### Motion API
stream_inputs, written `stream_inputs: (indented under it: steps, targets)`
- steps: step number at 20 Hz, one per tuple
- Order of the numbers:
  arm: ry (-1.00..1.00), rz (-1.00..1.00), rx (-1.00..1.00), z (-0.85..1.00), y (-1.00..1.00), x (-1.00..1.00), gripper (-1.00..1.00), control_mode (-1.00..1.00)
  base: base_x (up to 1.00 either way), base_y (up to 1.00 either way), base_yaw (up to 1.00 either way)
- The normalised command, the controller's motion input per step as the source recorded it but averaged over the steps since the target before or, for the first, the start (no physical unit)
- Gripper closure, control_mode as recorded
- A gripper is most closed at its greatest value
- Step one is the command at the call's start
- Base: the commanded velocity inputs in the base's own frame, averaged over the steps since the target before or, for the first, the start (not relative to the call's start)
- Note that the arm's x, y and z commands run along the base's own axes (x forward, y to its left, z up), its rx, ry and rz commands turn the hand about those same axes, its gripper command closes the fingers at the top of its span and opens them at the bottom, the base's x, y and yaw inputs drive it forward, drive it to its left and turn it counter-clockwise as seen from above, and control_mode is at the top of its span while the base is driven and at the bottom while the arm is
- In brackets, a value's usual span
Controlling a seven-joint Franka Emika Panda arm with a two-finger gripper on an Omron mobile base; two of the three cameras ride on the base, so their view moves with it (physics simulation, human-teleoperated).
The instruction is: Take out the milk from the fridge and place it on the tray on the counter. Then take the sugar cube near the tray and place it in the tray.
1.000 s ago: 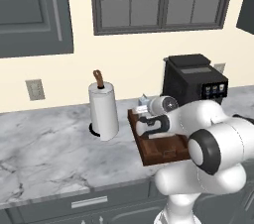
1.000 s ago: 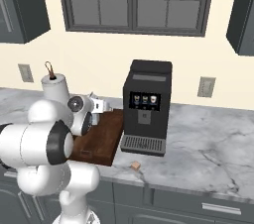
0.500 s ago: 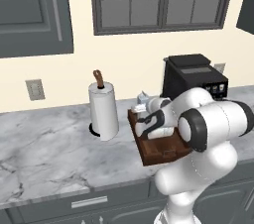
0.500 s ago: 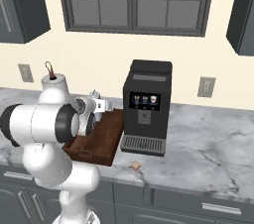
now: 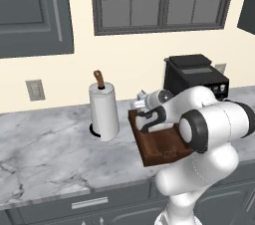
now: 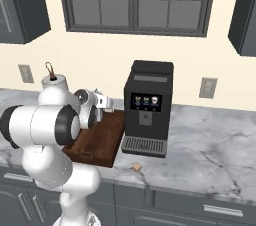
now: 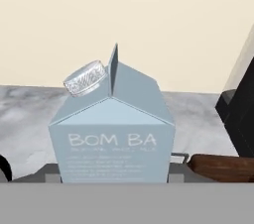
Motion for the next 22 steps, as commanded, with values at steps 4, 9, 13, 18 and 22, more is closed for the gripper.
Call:
stream_inputs:
  steps: [4,9,13,18,22]
  targets:
    - [0.13,0.00,0.00,-0.28,0.00,-0.01,1.00,-1.00,0.00,0.00,0.00]
    - [0.03,0.00,0.00,-0.21,-0.03,-0.16,1.00,-1.00,0.00,0.00,0.00]
    - [0.00,0.00,0.06,-0.24,-0.01,-0.20,1.00,-1.00,0.00,0.00,0.00]
    - [0.00,0.00,0.04,-0.31,0.00,-0.15,-1.00,-1.00,0.00,0.00,0.00]
    - [-0.07,0.00,0.04,-0.35,0.00,-0.38,-1.00,-1.00,0.00,0.00,0.00]
